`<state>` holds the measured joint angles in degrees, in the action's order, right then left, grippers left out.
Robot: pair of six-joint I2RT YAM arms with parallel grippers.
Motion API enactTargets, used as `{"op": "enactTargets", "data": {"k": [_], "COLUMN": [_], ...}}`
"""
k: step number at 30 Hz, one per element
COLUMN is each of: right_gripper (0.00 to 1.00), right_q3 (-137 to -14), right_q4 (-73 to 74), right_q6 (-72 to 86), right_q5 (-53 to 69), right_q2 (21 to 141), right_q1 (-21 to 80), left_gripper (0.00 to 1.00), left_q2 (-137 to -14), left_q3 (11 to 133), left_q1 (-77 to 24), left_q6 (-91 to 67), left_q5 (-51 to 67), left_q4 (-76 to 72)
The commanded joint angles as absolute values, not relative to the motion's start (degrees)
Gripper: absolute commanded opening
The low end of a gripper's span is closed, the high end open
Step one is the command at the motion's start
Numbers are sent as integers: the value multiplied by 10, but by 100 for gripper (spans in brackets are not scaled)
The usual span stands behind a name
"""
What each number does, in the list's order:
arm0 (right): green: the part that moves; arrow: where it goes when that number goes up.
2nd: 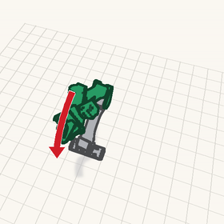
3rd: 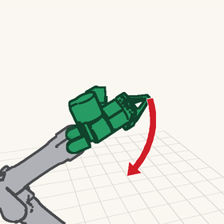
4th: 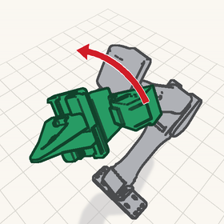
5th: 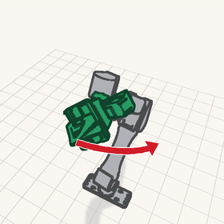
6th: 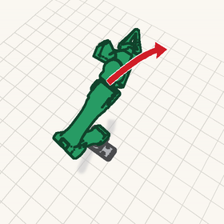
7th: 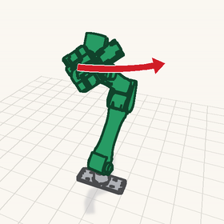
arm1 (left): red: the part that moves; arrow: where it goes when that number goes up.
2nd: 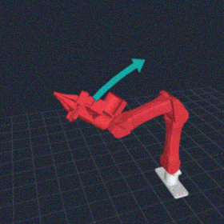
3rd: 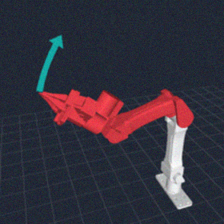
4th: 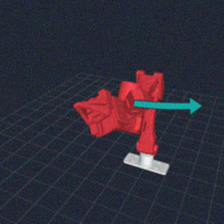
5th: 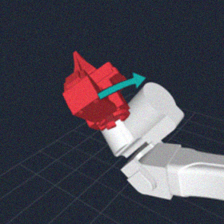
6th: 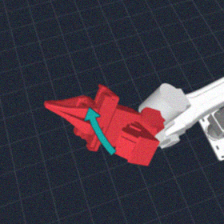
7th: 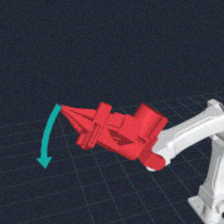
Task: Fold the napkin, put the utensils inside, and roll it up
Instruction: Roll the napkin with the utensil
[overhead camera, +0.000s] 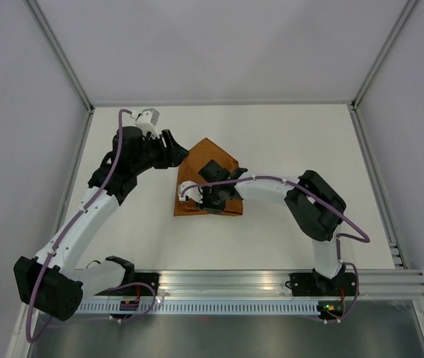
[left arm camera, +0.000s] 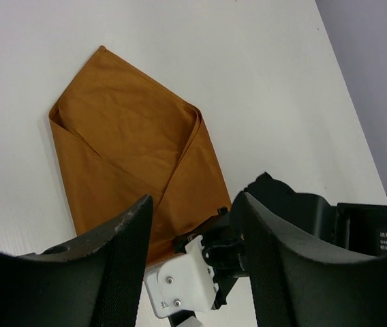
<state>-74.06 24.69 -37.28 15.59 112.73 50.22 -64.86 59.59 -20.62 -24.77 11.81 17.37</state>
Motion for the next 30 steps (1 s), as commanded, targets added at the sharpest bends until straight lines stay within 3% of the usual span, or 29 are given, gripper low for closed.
{"op": "enactTargets", "data": {"k": [1, 16, 23, 30], "right_gripper": [18, 11, 11, 11], "right_q3": [-739, -843, -871, -877], "right_q4": [365, 521, 555, 563], "right_q6": [-384, -432, -443, -448], "right_q5": [191, 267, 284, 286], "right_q2": [1186, 1260, 1287, 1304], "right_q1": [480, 408, 389, 384], "left_gripper": [59, 39, 39, 44], "left_q2": [-622, -520, -474, -501], "left_q3": [604, 545, 496, 472], "left_q1": [-229, -290, -338, -448], "left_q6": [-218, -159, -110, -26], "left_q5": [93, 76, 71, 2], "left_q4": [140, 77, 59, 54]}}
